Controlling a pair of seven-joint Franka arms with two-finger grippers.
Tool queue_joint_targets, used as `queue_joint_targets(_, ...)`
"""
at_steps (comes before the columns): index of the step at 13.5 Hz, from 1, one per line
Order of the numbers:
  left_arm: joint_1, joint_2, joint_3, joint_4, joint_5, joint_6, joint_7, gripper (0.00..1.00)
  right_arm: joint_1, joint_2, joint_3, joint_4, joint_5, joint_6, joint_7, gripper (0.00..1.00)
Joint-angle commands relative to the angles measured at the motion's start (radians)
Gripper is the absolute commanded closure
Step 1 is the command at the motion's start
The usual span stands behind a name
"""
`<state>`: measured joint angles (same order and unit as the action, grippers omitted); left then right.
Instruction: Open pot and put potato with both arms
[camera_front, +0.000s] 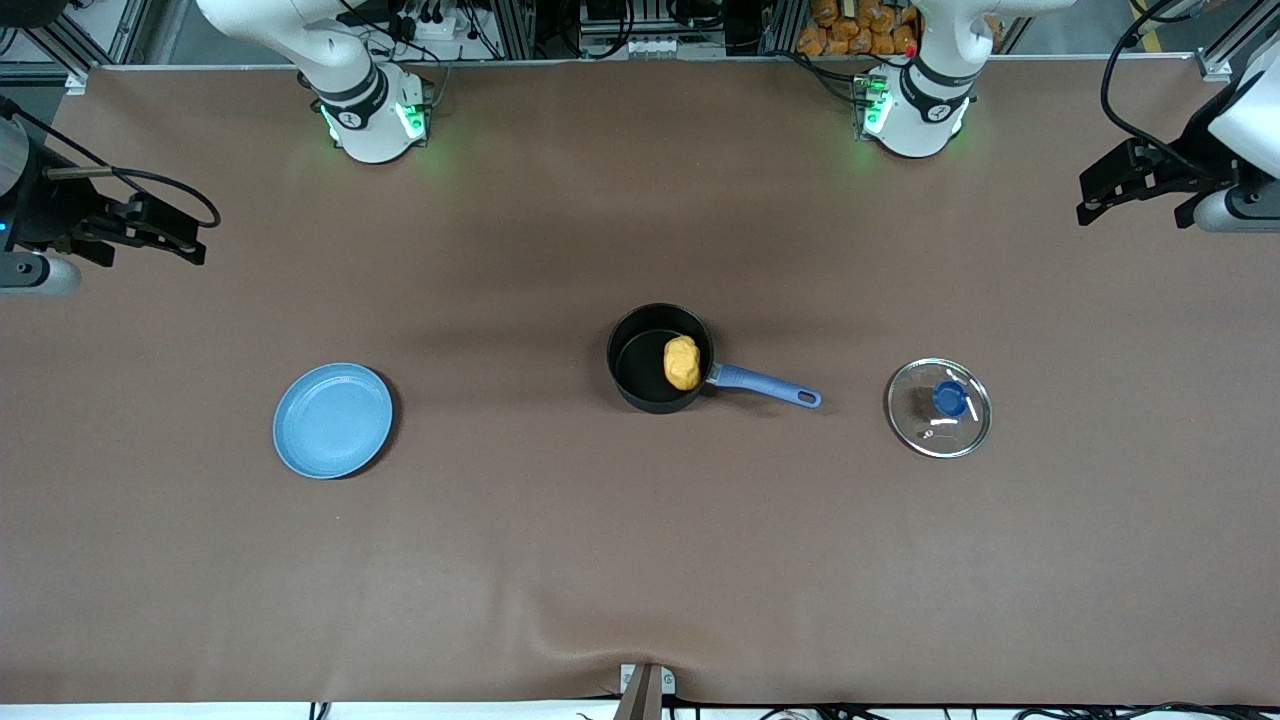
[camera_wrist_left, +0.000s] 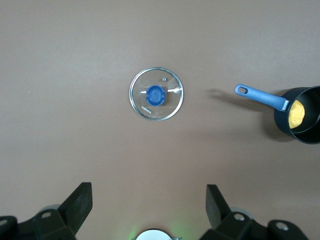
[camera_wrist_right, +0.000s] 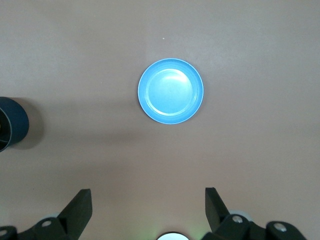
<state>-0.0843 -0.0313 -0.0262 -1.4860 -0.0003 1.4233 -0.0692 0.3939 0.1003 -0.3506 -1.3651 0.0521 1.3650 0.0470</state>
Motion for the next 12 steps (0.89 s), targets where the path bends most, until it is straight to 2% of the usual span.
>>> queue_joint_targets(1, 0.0, -0.016, 0.005, -0.011, -0.021, -0.007, 0.005, 0.0, -0.041, -0.008, 0.01, -0.009, -0.014, 0.011, -0.001, 0.0)
queue_joint_targets(2, -0.002, -0.01, 0.005, -0.011, -0.021, -0.007, 0.005, 0.0, -0.096, -0.005, 0.056, -0.009, -0.014, 0.011, -0.009, 0.0)
queue_joint_targets(5, 0.0, -0.01, 0.005, -0.005, -0.021, -0.007, 0.006, 0.0, -0.407, -0.005, 0.374, -0.009, -0.037, 0.011, -0.041, 0.0)
queue_joint_targets(6, 0.0, -0.009, 0.005, -0.004, -0.014, -0.006, 0.005, 0.0, -0.455, -0.004, 0.427, -0.009, -0.061, 0.011, -0.041, 0.0)
queue_joint_targets(12, -0.006, -0.004, 0.003, -0.004, -0.006, -0.007, 0.0, 0.0, -0.446, -0.005, 0.432, -0.009, -0.078, 0.017, -0.065, 0.0)
